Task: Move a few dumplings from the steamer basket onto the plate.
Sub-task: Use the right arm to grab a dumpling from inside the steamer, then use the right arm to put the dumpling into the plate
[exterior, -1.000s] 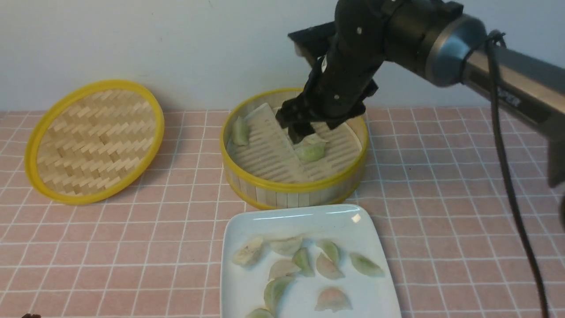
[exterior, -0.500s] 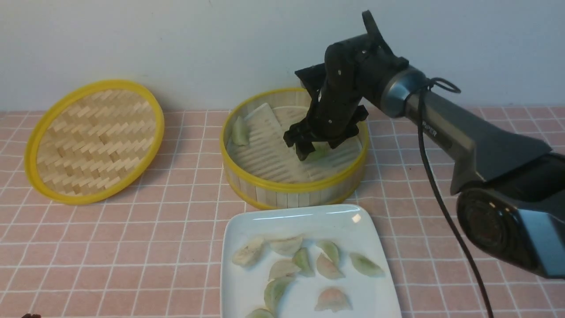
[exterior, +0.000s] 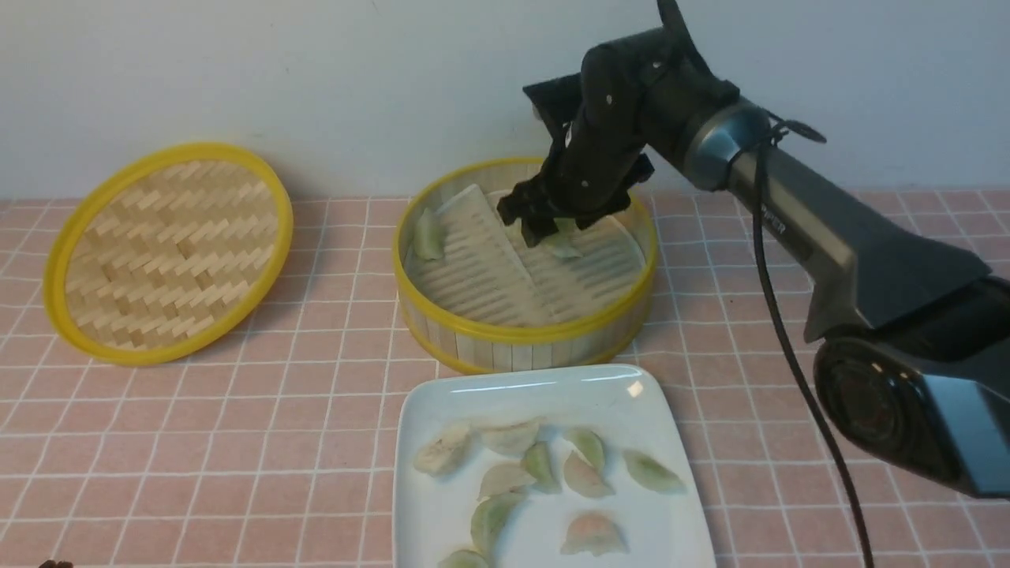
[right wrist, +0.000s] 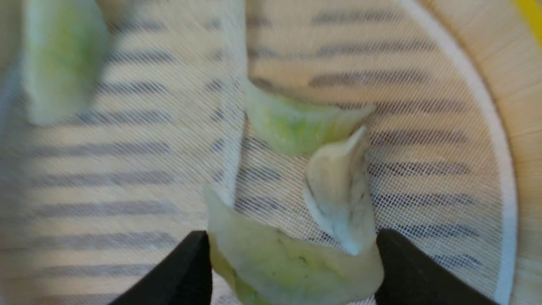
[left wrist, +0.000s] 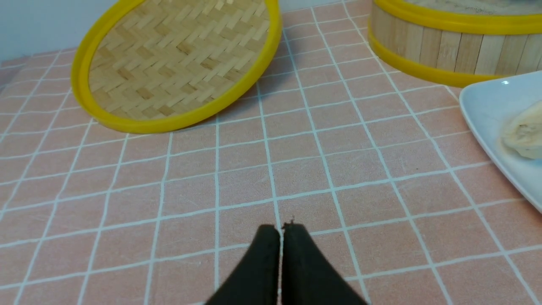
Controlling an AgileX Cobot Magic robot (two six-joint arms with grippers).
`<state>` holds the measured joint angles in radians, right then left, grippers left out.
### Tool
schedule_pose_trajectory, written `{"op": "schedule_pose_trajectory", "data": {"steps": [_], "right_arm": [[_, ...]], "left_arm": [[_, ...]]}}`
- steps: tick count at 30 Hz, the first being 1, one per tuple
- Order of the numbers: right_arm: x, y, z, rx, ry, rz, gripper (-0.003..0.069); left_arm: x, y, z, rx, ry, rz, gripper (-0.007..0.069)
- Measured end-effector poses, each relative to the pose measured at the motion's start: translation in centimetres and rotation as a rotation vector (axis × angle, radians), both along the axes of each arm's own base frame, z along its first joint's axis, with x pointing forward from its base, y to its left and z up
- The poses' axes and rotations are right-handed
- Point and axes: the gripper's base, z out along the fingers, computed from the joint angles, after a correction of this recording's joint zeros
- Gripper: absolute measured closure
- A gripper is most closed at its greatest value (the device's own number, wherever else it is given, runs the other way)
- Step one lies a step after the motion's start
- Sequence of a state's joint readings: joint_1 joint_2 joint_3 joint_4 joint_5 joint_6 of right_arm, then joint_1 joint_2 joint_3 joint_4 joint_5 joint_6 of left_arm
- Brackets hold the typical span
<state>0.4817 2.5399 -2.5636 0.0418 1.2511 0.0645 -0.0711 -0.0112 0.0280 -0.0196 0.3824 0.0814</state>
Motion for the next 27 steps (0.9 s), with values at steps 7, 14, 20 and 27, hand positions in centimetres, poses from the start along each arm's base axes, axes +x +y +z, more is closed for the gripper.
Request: {"op": "schedule_pose_trajectory", "data": {"steps": [7,14,20,27], "right_arm": [[-6.6,-0.6,6.9,0.054,0.065,0.070,0.0216],[-18.0,-0.8,5.1,-0.044,0.301,0.169,0.0216],[-21.9,1.3,-0.4,-0.095,0.359,0.244,0.0216],[-21.3,2.1,-2.7,-0.093,0.355,0.221,0.0212]], "left_arm": [[0.0,0.0,0.0,0.000,0.000,0.000,0.0631],[0.0,0.0,0.0,0.000,0.000,0.000,0.0631],[0.0,0.0,0.0,0.000,0.000,0.000,0.0631],[0.0,0.0,0.0,0.000,0.000,0.000,0.0631]]}}
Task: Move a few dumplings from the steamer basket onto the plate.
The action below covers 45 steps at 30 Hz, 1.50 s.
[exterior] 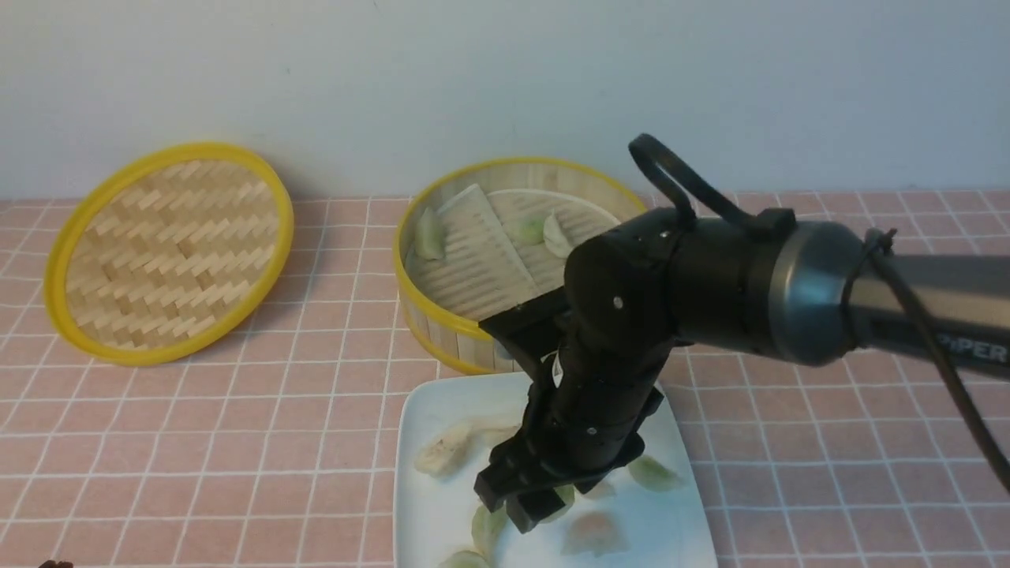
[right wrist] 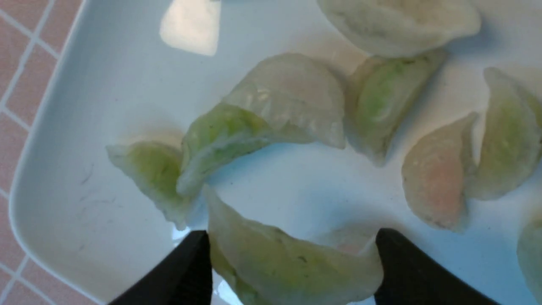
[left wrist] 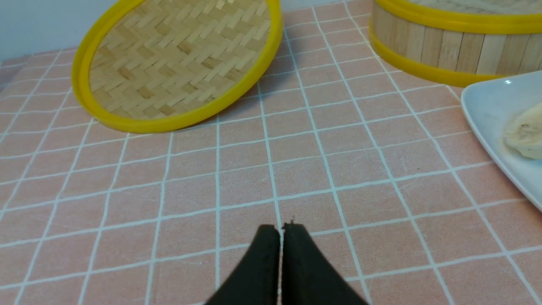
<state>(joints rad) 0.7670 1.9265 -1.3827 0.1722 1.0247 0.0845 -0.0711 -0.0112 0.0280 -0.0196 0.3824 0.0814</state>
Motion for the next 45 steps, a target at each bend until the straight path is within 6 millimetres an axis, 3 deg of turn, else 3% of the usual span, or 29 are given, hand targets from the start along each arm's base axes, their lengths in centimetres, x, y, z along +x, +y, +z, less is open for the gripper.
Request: {"op": "schedule_pose_trajectory", "data": {"steps": [3,7,12,13,14,20,21,23,25,26,28,31,34,35,36,41,45], "right_arm": [[0.1,0.0,0.0,-0.005,-0.005,0.004,0.0176],[0.5,0.2,1.5,-0.023,-0.022,0.023,0.0113],[0.4,-0.1,4.2,-0.022,-0.038,0.032,0.0137],[0.0,-0.6,5.9,-0.018,-0.060,0.031,0.0179],[0.0,-0.7,6.1,-0.016,-0.063,0.029,0.0195],[-4.0,-5.8,16.8,0.111,-0.314,-0.062,0.0546],[-5.3,-7.3,18.6,0.144,-0.362,-0.093,0.0604],[-8.4,-10.8,21.7,0.230,-0.476,-0.151,0.0653],[-11.8,-14.4,23.8,0.340,-0.600,-0.193,0.0666],[-12.3,-15.0,23.7,0.358,-0.623,-0.201,0.0669],[-15.1,-18.0,23.9,0.451,-0.733,-0.219,0.0671],[-18.5,-21.4,22.5,0.583,-0.912,-0.207,0.0672],[-21.2,-24.2,19.1,0.685,-1.026,-0.225,0.0672],[-21.4,-24.3,18.9,0.697,-1.037,-0.227,0.0672],[-22.6,-25.7,16.9,0.751,-1.078,-0.262,0.0672],[-24.7,-28.4,12.6,0.862,-1.174,-0.358,0.0672],[-24.4,-28.5,10.9,0.857,-1.152,-0.408,0.0672]], "left_arm": [[0.0,0.0,0.0,0.000,0.000,0.000,0.0631],[0.0,0.0,0.0,0.000,0.000,0.000,0.0631],[0.0,0.0,0.0,0.000,0.000,0.000,0.0631],[0.0,0.0,0.0,0.000,0.000,0.000,0.0631],[0.0,0.0,0.0,0.000,0.000,0.000,0.0631],[0.0,0.0,0.0,0.000,0.000,0.000,0.0631],[0.0,0.0,0.0,0.000,0.000,0.000,0.0631],[0.0,0.0,0.0,0.000,0.000,0.000,0.0631],[0.0,0.0,0.0,0.000,0.000,0.000,0.0631],[0.0,0.0,0.0,0.000,0.000,0.000,0.0631],[0.0,0.0,0.0,0.000,0.000,0.000,0.0631],[0.0,0.0,0.0,0.000,0.000,0.000,0.0631],[0.0,0.0,0.0,0.000,0.000,0.000,0.0631],[0.0,0.0,0.0,0.000,0.000,0.000,0.0631],[0.0,0.0,0.0,0.000,0.000,0.000,0.0631],[0.0,0.0,0.0,0.000,0.000,0.000,0.0631],[0.0,0.0,0.0,-0.001,-0.001,0.001,0.0631]]}}
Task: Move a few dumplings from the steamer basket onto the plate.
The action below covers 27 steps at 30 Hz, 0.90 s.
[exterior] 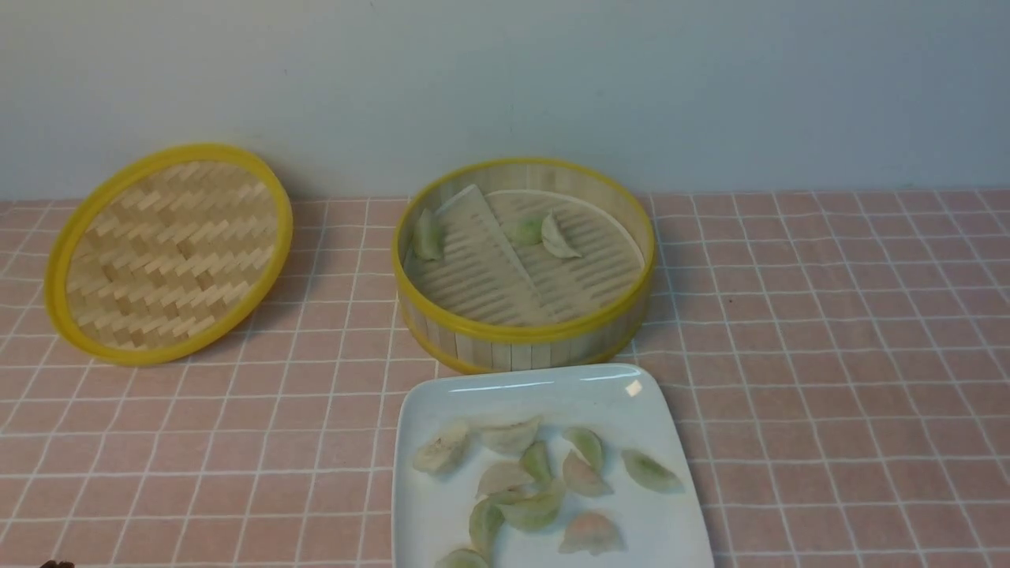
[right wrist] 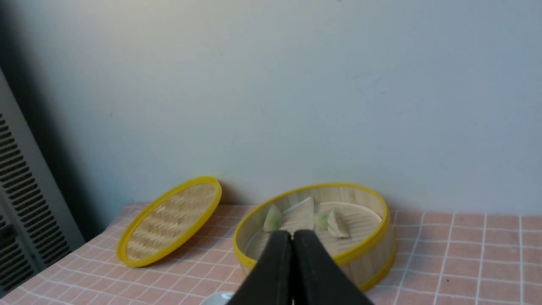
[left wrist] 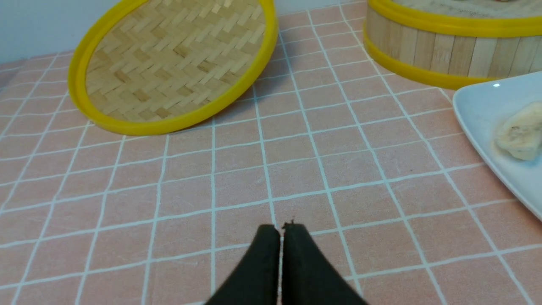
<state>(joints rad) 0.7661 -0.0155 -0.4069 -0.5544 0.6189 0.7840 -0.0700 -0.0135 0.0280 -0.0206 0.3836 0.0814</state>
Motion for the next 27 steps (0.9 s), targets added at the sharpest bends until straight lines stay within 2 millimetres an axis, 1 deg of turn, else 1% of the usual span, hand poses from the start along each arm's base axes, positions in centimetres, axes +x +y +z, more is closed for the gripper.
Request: {"op": "schedule_pose_trajectory", "data": {"steps": [4,8,16,19,22,24,27], "right_arm": [[0.2,0.3,-0.6,0.011,0.020,0.007,0.0672],[0.3,0.3,-0.6,0.005,0.009,0.005,0.0672],[0.0,0.9,0.1,0.010,-0.112,0.066,0.0672],[-0.5,1.5,0.4,0.016,-0.155,0.141,0.0672],[-0.8,2.0,0.4,-0.022,-0.202,0.200,0.0672],[-1.0,2.1,0.5,-0.068,-0.249,0.219,0.0672],[-1.1,2.3,0.5,-0.094,-0.275,0.234,0.0672]], "left_arm": [[0.0,0.0,0.0,0.000,0.000,0.000,0.0631],[0.0,0.0,0.0,0.000,0.000,0.000,0.0631],[0.0,0.0,0.0,0.000,0.000,0.000,0.0631],[0.0,0.0,0.0,0.000,0.000,0.000,0.0631],[0.0,0.0,0.0,0.000,0.000,0.000,0.0631],[0.0,0.0,0.0,0.000,0.000,0.000,0.0631],[0.0,0.0,0.0,0.000,0.000,0.000,0.0631]]}}
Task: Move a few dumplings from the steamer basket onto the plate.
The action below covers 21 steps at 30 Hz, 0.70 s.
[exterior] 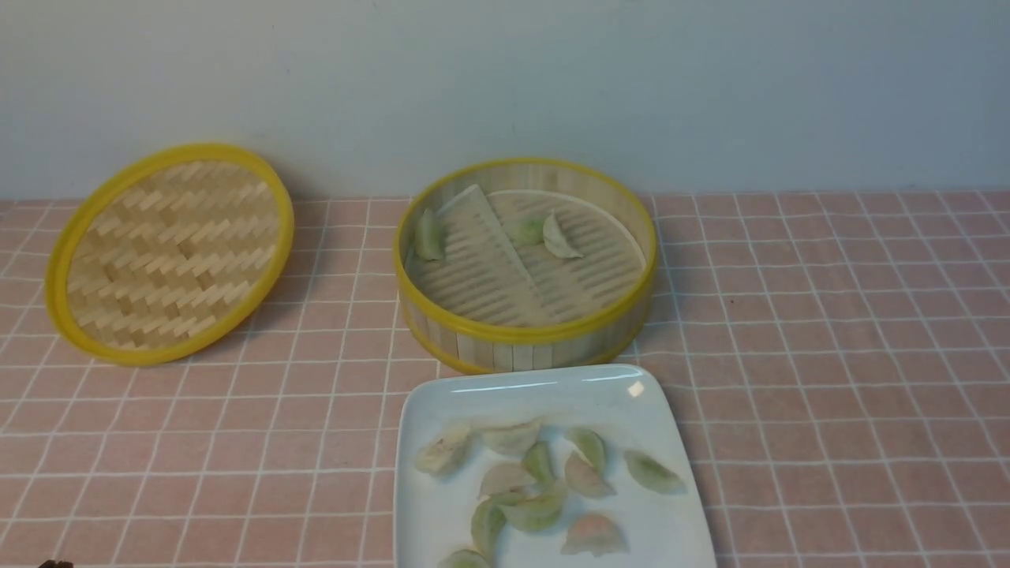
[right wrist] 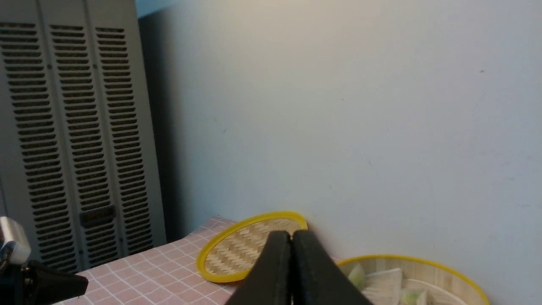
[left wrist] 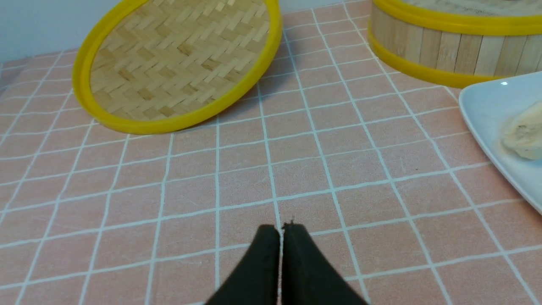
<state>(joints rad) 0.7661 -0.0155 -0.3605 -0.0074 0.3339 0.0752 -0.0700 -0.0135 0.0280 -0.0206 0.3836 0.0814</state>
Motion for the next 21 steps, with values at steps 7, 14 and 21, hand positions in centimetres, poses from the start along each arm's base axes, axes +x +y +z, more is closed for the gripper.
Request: {"op": "schedule_pose_trajectory", "data": {"steps": [7,14,21], "right_arm": [[0.2,0.1,-0.6,-0.070,-0.002,-0.084,0.0673],[2.1,-0.3,-4.6,-0.165,0.141,-0.465,0.0673],[3.8,-1.3,-12.7,-0.279,0.387,-0.718,0.0673]], "left_arm": [[0.0,0.0,0.0,0.000,0.000,0.000,0.0631],[0.0,0.0,0.0,0.000,0.000,0.000,0.0631],[0.0,0.0,0.0,0.000,0.000,0.000,0.0631]]}}
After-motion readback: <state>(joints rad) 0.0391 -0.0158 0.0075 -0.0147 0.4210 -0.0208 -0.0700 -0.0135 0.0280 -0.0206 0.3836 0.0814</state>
